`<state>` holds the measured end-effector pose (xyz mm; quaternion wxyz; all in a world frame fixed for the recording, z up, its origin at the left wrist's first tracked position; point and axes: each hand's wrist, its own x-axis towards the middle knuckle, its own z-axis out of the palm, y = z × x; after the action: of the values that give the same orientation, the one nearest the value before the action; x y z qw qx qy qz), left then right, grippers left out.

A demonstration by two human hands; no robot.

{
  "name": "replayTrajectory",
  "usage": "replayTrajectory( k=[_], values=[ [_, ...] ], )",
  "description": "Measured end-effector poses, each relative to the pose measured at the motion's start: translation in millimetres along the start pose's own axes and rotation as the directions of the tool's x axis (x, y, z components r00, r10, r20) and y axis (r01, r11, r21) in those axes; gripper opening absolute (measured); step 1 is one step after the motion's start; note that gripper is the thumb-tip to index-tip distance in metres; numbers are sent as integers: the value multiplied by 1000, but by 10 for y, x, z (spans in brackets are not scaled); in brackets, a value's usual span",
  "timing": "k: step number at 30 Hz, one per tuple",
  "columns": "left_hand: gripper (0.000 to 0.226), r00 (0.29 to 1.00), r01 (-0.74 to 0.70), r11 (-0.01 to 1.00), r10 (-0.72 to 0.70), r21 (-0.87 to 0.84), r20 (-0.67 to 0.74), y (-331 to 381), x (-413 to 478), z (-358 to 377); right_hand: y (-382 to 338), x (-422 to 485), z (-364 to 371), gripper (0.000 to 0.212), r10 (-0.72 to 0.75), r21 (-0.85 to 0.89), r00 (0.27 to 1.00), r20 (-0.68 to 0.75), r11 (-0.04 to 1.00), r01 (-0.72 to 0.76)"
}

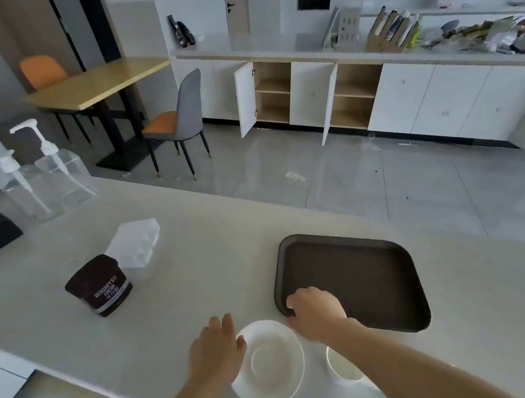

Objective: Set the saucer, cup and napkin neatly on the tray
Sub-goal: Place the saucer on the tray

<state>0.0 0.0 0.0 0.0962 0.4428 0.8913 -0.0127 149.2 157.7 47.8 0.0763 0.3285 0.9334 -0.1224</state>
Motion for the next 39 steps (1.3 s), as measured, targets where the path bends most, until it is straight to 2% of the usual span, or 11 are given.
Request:
replayTrajectory(
  k=[6, 11, 15, 23, 27, 30, 33, 39],
  values=[
    [32, 991, 102, 975, -81, -196, 111, 16, -93, 173, -129, 17, 236, 26, 50, -104, 982, 183, 994, -32],
    [28, 987, 135, 942, -101, -308, 122, 8, -138, 272, -158, 36, 322, 17, 89, -108, 971, 224, 992, -66],
    [32, 983, 181, 869, -147, -460, 108, -9, -136, 297, -152, 64, 331, 27, 121, -63, 961, 248, 992, -108],
    [37, 961, 255, 689, -261, -678, 96, -6, -77, 255, -107, 196, 255, 23, 101, 22, 975, 200, 994, -107],
    [37, 952, 266, 615, -287, -742, 103, 48, 31, 138, -28, 301, 159, 22, 121, 138, 980, 159, 980, -143],
    [36, 952, 272, 556, -275, -785, 135, 119, 140, 55, 88, 383, 100, 31, 183, 282, 974, 136, 935, -215],
    [37, 958, 261, 565, -254, -783, 136, 200, 275, 11, 242, 439, 83, 33, 240, 359, 963, 121, 894, -267],
    [40, 977, 188, 639, -197, -745, 78, 474, 556, -60, 558, 477, 47, 26, 339, 392, 935, 102, 850, -351]
  ],
)
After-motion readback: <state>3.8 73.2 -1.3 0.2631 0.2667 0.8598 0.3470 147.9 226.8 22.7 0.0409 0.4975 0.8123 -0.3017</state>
